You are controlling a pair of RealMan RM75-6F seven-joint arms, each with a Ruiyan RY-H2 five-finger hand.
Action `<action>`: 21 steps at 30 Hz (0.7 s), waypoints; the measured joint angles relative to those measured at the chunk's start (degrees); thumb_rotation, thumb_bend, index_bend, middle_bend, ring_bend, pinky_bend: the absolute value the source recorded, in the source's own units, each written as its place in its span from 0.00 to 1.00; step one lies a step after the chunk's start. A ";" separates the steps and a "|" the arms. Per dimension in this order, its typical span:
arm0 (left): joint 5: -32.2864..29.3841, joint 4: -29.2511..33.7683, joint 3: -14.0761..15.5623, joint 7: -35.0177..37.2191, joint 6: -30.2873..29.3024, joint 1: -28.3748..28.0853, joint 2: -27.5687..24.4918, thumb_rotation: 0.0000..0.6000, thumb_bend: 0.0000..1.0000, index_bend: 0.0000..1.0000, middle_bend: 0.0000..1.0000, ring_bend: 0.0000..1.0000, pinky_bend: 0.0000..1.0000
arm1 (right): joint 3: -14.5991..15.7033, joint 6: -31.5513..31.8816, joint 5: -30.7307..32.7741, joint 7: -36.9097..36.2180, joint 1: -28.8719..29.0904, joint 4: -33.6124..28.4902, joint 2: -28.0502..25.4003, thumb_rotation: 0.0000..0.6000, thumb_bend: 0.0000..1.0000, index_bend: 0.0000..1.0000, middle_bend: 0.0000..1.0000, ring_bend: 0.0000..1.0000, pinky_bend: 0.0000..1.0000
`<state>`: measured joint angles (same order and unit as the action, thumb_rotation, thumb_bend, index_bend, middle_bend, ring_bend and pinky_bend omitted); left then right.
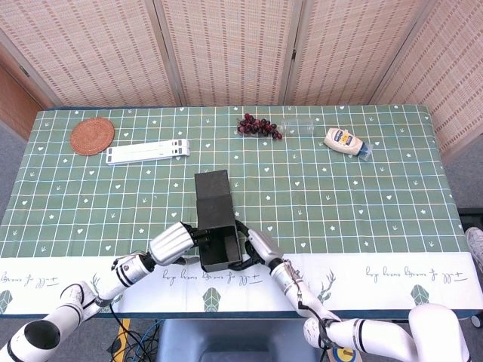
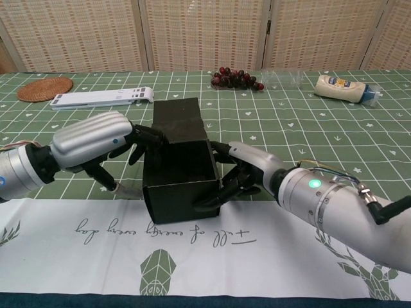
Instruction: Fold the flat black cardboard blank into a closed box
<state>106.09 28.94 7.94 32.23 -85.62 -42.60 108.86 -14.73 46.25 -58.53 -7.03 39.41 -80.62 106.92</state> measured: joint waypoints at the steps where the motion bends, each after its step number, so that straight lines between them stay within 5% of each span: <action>1: 0.27 -0.33 0.22 -0.64 -0.13 -0.18 0.03 1.00 0.11 0.53 0.41 0.54 0.78 | 0.01 0.01 0.06 -0.04 -0.07 -0.08 -0.04 1.00 0.51 0.05 0.40 0.84 1.00; 21: 4.88 -9.22 4.98 -1.54 -3.62 -3.78 1.63 1.00 0.11 0.67 0.56 0.60 0.78 | -0.11 1.22 2.32 1.08 -0.81 -1.38 0.27 1.00 0.51 0.02 0.29 0.84 1.00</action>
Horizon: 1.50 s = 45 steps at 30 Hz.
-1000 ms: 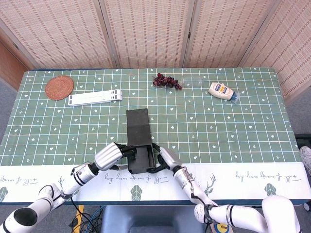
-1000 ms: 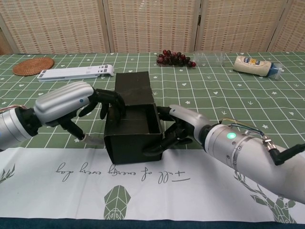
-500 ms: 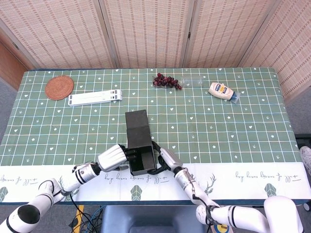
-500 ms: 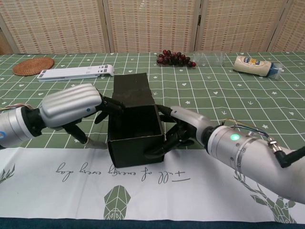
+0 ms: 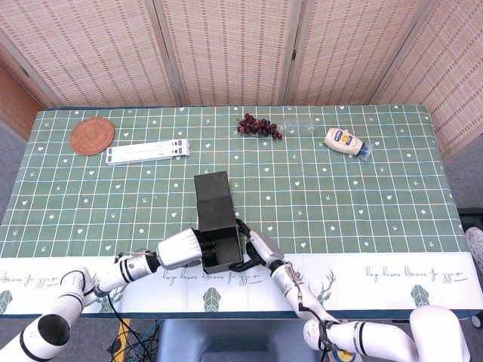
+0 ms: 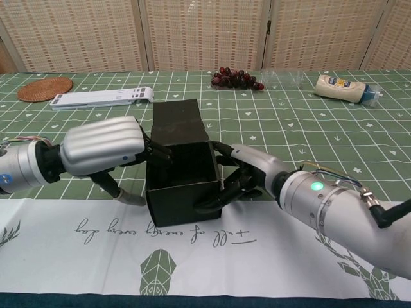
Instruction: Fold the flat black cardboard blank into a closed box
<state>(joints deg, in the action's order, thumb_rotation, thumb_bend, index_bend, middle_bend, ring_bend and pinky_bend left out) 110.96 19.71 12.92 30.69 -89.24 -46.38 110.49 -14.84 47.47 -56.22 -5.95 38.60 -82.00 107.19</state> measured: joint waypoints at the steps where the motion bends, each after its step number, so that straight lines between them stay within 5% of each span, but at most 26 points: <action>1: 0.02 -0.45 0.14 0.17 -0.16 -0.06 0.20 1.00 0.11 0.67 0.57 0.60 0.78 | -0.02 0.00 0.03 0.02 -0.01 -0.01 0.01 1.00 0.51 0.02 0.29 0.84 1.00; 13: -0.83 -2.47 0.86 1.46 -0.98 0.26 1.14 1.00 0.11 0.69 0.60 0.61 0.78 | -0.32 0.11 0.12 -0.04 -0.13 -0.12 0.06 1.00 0.51 0.02 0.29 0.84 1.00; 18: -1.89 -1.47 0.50 2.22 -0.55 0.72 0.87 1.00 0.11 0.56 0.50 0.60 0.78 | -0.55 0.36 0.09 -0.13 -0.25 -0.16 -0.08 1.00 0.51 0.01 0.29 0.84 1.00; 36: -6.55 13.00 -2.59 1.04 1.21 2.62 -7.36 1.00 0.11 0.34 0.35 0.54 0.78 | -2.48 1.69 -0.51 -1.59 -0.04 2.00 1.21 1.00 0.51 0.00 0.29 0.84 1.00; 45: -6.17 17.60 -3.52 -3.75 -4.22 4.46 -12.55 1.00 0.11 0.32 0.35 0.54 0.81 | -3.60 1.06 -0.85 -2.97 1.15 5.55 3.93 1.00 0.51 0.00 0.26 0.84 1.00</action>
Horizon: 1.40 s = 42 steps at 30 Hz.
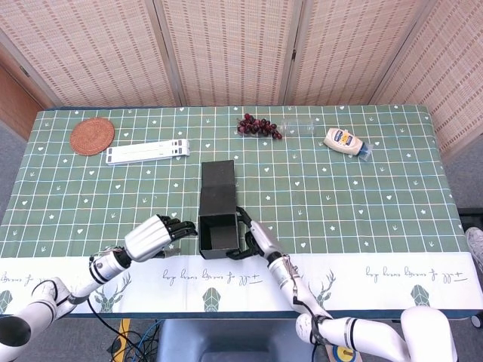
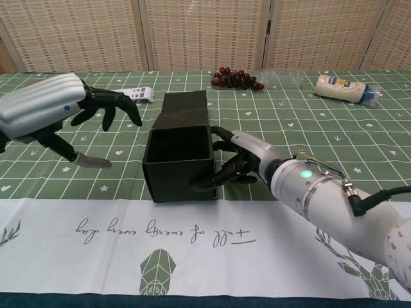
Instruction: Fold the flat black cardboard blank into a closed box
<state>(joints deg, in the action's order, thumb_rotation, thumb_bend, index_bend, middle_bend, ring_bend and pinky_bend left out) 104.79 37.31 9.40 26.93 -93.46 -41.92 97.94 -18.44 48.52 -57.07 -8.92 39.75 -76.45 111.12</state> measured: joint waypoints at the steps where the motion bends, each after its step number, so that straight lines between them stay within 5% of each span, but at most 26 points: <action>1: -0.17 1.02 -0.24 -0.22 -0.47 0.37 -0.68 1.00 0.11 0.32 0.35 0.54 0.81 | -0.18 -0.22 0.01 -0.16 0.23 0.44 0.32 1.00 0.51 0.00 0.25 0.83 1.00; 6: -2.01 7.35 -1.57 0.00 -0.95 1.86 -3.71 1.00 0.11 0.31 0.35 0.54 0.82 | -1.40 -1.04 -0.18 -1.12 1.68 2.85 2.51 1.00 0.46 0.00 0.18 0.80 1.00; 12: -6.94 21.05 -3.36 1.55 1.95 3.85 -8.99 1.00 0.11 0.24 0.29 0.54 0.83 | -1.35 -1.05 -1.16 -1.72 2.12 3.22 3.70 1.00 0.28 0.00 0.05 0.74 1.00; 16: -12.35 32.71 -4.52 3.58 7.17 5.21 -13.35 1.00 0.11 0.16 0.23 0.54 0.84 | -0.34 -0.58 -1.65 -1.15 1.44 1.25 2.93 1.00 0.15 0.00 0.00 0.70 1.00; 23: -23.20 48.23 -6.97 10.73 19.74 7.06 -20.18 1.00 0.11 0.07 0.14 0.54 0.84 | 1.92 1.82 -1.93 1.63 -1.09 -6.19 -1.05 1.00 0.11 0.00 0.00 0.68 1.00; 33: -27.92 54.83 -8.63 15.90 28.36 9.66 -23.65 1.00 0.11 0.00 0.01 0.54 0.84 | 3.00 6.77 -3.87 3.64 -5.33 -19.41 -11.09 1.00 0.08 0.00 0.00 0.67 1.00; 42: -30.30 54.08 -9.07 13.03 31.71 11.28 -19.28 1.00 0.11 0.00 0.00 0.55 0.85 | -2.09 10.99 -6.93 5.24 -6.76 -30.42 -23.78 1.00 0.08 0.00 0.00 0.67 1.00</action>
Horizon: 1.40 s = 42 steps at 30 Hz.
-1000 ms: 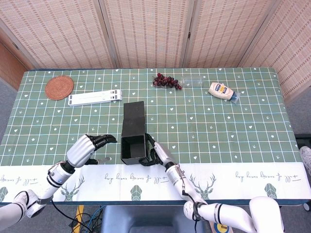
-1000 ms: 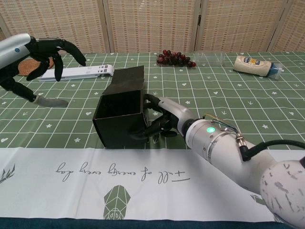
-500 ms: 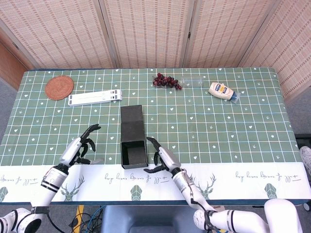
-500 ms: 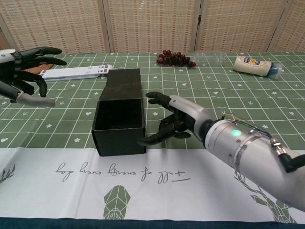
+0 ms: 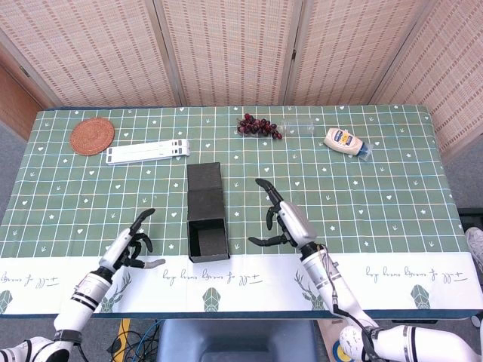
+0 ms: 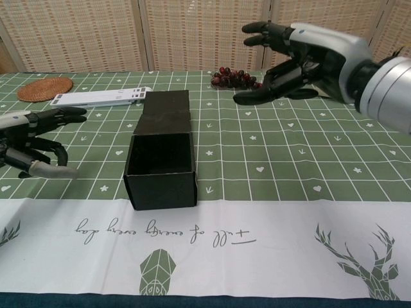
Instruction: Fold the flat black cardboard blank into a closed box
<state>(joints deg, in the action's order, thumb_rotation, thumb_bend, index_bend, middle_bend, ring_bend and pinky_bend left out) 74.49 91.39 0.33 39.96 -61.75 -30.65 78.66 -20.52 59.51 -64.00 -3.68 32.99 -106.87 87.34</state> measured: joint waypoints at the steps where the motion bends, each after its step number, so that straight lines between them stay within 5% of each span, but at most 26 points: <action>1: -0.50 -0.51 -0.26 -0.58 0.79 -0.07 1.07 1.00 0.11 0.00 0.00 0.55 0.85 | -0.21 0.28 -0.10 0.00 -0.09 -0.63 -0.62 1.00 0.08 0.00 0.00 0.67 1.00; 16: -5.98 -7.23 -5.99 -6.45 7.15 -1.37 12.73 1.00 0.11 0.00 0.00 0.54 0.88 | 1.75 3.13 -3.06 -5.70 -3.21 -3.98 -5.24 1.00 0.08 0.00 0.02 0.67 1.00; 25: -8.00 -9.41 -9.62 -6.05 10.11 -2.21 14.51 1.00 0.11 0.00 0.00 0.55 0.88 | 2.55 3.86 -4.06 -8.44 -3.99 -3.51 -6.18 1.00 0.08 0.00 0.02 0.67 1.00; 42: -3.29 -12.39 -10.84 2.08 15.93 -3.01 14.42 1.00 0.11 0.00 0.00 0.55 0.88 | 3.89 4.62 -5.09 -11.20 -4.98 -3.07 -7.48 1.00 0.09 0.00 0.04 0.67 1.00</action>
<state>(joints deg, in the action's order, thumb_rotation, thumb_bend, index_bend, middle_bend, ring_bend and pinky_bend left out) 71.21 79.00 -10.51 42.04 -45.82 -33.66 93.08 -16.64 64.13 -69.09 -14.88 28.01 -109.94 79.87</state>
